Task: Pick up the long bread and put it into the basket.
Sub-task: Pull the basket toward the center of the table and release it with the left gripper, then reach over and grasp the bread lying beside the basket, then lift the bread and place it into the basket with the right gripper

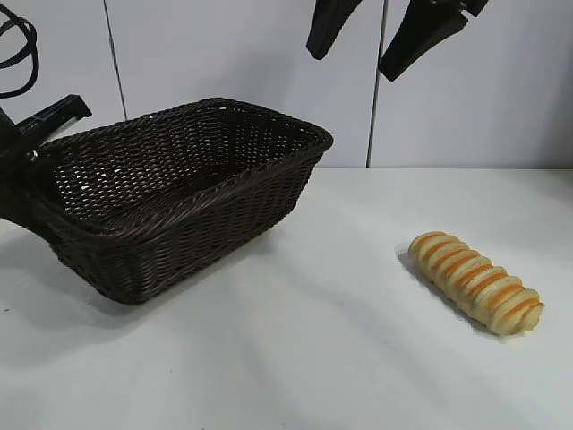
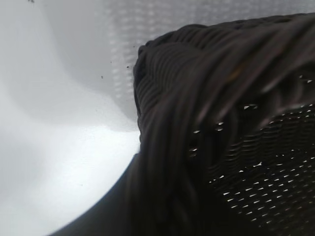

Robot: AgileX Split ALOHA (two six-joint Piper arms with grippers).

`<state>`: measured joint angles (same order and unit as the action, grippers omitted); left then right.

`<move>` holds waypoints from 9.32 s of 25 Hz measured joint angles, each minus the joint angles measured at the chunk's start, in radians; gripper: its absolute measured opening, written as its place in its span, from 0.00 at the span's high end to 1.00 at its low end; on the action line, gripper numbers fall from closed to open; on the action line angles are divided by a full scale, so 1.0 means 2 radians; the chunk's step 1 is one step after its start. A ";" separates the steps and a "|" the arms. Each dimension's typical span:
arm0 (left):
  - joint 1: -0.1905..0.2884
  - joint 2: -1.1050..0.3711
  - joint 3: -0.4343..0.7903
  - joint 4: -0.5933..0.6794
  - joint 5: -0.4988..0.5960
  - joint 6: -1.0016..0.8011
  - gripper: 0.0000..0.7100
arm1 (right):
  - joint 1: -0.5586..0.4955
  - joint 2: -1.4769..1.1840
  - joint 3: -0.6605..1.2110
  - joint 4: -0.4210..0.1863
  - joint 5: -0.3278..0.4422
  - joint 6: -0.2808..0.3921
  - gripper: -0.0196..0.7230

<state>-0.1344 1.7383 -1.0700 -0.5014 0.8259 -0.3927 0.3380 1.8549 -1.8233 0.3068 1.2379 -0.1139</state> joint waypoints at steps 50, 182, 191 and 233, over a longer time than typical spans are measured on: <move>-0.011 0.222 -0.260 0.041 0.164 0.274 0.64 | 0.000 0.000 0.000 0.000 0.000 0.006 0.19; -0.019 0.070 -0.261 -0.037 0.133 0.199 0.20 | -0.064 0.174 0.100 -0.163 -0.030 -0.024 0.19; -0.019 0.070 -0.261 -0.037 0.133 0.199 0.20 | -0.064 0.174 0.100 -0.172 -0.031 -0.024 0.24; -0.019 0.070 -0.261 -0.037 0.135 0.200 0.20 | -0.064 -0.006 0.061 -0.114 -0.002 -0.009 0.79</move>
<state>-0.1734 1.8792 -1.5929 -0.5754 1.0965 0.0082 0.2101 1.8431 -1.7007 0.0794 1.2338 -0.1324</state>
